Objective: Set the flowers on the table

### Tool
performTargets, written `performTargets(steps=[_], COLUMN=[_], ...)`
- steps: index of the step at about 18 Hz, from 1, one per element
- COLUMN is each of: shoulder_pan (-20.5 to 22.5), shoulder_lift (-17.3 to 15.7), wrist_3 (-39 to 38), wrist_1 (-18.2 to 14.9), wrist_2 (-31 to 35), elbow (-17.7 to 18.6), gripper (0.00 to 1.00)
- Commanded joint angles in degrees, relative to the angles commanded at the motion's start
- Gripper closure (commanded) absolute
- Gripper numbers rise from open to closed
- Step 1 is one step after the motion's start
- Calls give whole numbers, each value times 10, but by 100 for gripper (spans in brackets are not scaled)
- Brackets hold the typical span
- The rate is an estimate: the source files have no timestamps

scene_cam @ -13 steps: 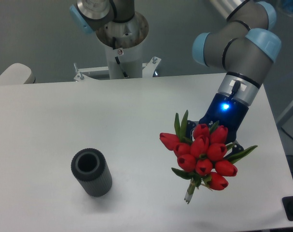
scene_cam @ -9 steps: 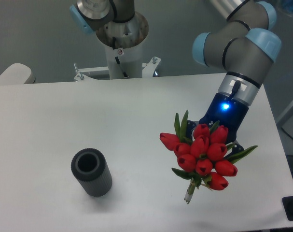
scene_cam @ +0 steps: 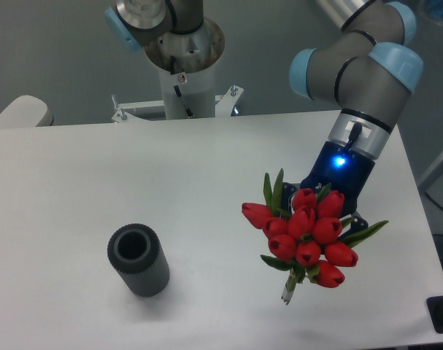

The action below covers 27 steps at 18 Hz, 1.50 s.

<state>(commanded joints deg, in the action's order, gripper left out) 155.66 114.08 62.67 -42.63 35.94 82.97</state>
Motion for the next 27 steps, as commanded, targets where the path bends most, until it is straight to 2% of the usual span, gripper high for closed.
performTargets(steps=[5, 8, 13, 19, 27], shoulder_pan=[-7, -8, -24, -54, -88], shoulder_lift=[-16, -28, -40, -54, -57], wrist_3=[2, 4, 40, 119, 213], wrist_1=[-1, 0, -1, -1, 1], wrist_2=[87, 136, 224, 352, 511], elbow=[6, 23, 38, 73, 118], gripper=[65, 65, 65, 65, 65])
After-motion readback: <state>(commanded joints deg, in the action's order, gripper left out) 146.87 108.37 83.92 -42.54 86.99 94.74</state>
